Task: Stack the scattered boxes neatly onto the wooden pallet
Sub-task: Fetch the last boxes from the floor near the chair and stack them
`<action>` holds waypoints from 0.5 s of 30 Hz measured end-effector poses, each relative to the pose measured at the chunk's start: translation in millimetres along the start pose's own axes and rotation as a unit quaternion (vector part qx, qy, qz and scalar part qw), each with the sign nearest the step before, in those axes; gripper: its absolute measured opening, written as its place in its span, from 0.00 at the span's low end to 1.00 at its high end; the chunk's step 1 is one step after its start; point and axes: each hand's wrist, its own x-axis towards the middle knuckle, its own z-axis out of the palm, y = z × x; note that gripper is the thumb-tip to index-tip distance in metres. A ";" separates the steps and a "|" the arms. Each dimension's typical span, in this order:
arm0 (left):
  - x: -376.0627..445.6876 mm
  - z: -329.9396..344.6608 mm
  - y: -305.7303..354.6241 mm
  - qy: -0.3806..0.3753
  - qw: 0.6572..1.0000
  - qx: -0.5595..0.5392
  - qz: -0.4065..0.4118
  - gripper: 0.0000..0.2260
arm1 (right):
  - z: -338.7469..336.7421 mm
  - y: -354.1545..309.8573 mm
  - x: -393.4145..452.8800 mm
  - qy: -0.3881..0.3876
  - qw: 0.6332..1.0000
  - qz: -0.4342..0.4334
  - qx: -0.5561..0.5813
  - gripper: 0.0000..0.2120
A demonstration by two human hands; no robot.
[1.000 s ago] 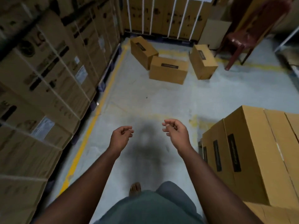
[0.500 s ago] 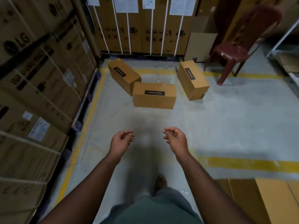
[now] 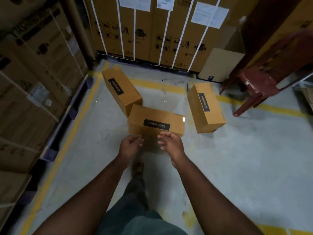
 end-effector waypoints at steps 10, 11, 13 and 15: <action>192.6 87.0 113.4 -0.066 0.994 -0.028 -0.088 0.07 | -30.1 -121.1 184.4 -0.005 0.993 0.106 0.043 0.07; 211.9 97.3 116.7 -0.056 0.993 -0.035 -0.094 0.07 | -33.0 -129.5 209.2 -0.009 0.994 0.107 0.024 0.08; 247.0 119.3 116.7 -0.025 0.992 -0.042 -0.118 0.07 | -38.8 -141.3 268.2 -0.007 0.994 0.110 -0.010 0.09; 281.7 144.2 99.6 0.013 0.988 -0.038 -0.147 0.06 | -46.6 -141.3 332.5 -0.018 0.991 0.111 -0.066 0.06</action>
